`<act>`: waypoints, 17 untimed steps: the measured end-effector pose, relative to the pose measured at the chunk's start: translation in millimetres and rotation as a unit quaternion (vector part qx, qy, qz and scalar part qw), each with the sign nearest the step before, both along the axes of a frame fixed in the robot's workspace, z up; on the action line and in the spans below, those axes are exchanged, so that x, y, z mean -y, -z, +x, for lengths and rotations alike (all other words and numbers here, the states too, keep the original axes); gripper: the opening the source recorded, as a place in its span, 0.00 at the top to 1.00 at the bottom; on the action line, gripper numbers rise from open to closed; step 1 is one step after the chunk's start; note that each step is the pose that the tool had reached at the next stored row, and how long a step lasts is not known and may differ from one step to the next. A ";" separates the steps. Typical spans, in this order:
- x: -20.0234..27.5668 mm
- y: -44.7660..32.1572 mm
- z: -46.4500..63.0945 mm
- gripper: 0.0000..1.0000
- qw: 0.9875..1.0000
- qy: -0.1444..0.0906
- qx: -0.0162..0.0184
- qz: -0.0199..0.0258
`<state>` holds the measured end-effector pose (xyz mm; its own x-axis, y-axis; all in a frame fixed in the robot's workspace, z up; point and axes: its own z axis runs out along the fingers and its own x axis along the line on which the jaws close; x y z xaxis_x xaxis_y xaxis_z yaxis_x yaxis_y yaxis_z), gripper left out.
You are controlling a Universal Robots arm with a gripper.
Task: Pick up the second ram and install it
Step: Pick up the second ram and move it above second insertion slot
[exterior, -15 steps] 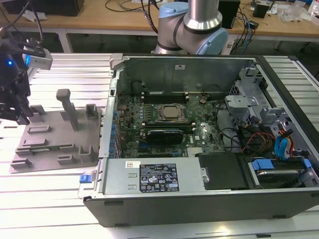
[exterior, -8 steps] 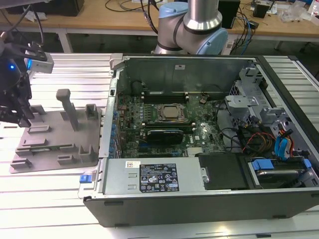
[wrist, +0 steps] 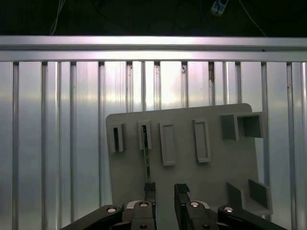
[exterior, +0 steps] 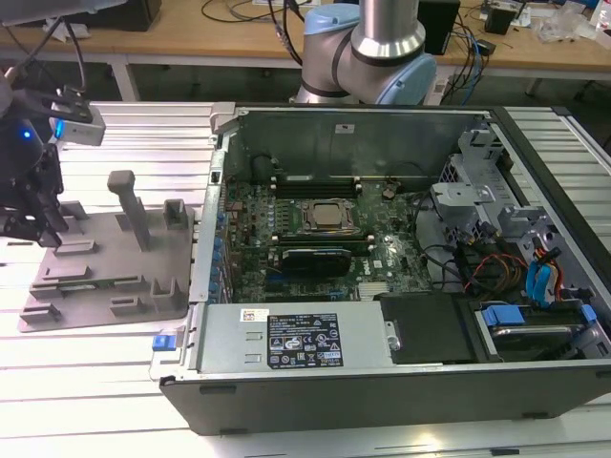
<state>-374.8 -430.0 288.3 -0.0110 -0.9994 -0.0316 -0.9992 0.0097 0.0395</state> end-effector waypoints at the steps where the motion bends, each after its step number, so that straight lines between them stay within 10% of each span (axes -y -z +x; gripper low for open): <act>1: 0.0 1.1 0.0 0.72 1.000 0.000 0.000 0.000; 17: 3.1 32.9 2.2 0.72 1.000 -0.015 0.000 -0.002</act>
<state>-372.6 -433.0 255.4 0.0188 -0.9994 -0.0282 -0.9990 -0.0199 0.0396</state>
